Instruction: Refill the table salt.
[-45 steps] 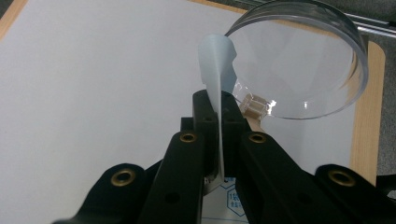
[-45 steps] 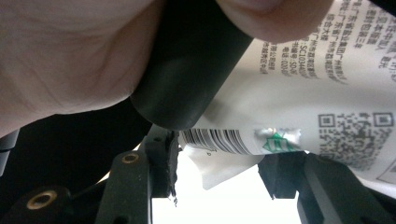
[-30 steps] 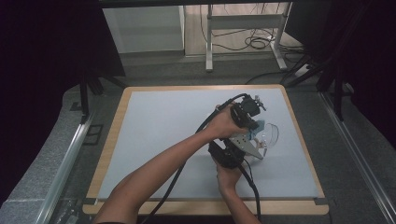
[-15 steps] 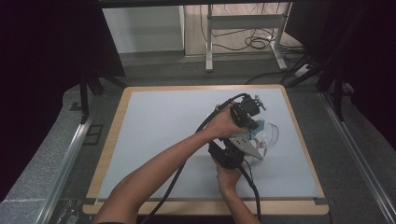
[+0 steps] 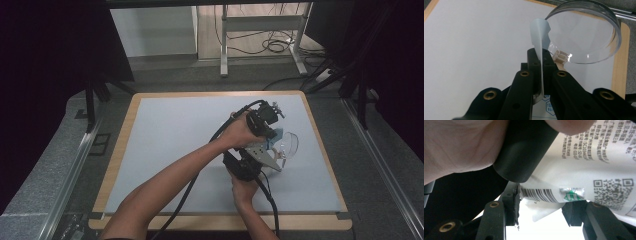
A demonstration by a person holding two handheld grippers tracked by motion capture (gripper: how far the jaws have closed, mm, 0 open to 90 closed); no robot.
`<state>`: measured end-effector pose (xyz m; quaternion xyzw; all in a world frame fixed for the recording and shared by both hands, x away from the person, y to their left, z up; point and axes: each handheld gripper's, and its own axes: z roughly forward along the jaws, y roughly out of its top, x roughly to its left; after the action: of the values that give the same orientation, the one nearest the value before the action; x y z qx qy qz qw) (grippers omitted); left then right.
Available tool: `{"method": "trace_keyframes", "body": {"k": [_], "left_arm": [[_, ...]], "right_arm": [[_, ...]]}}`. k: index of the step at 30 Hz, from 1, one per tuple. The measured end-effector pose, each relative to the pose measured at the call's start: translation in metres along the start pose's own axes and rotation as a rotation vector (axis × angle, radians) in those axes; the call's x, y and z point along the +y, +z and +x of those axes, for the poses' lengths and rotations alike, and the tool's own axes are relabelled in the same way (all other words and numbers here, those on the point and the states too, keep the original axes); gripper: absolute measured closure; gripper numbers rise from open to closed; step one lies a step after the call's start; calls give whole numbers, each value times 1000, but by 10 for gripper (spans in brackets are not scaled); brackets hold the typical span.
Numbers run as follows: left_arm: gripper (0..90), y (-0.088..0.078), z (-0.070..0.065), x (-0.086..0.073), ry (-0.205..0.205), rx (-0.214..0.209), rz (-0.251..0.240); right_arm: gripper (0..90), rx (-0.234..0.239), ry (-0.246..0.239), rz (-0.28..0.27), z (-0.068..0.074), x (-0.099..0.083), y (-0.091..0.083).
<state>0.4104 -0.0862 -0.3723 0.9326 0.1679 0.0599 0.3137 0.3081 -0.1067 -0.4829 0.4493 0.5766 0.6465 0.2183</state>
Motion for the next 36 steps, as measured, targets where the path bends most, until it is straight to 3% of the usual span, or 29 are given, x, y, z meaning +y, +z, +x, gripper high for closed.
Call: {"method": "trace_keyframes", "body": {"k": [36], "left_arm": [[899,-1,0,4,7,6,9]], "right_arm": [[546,-1,10,-13,0,5,1]]}}
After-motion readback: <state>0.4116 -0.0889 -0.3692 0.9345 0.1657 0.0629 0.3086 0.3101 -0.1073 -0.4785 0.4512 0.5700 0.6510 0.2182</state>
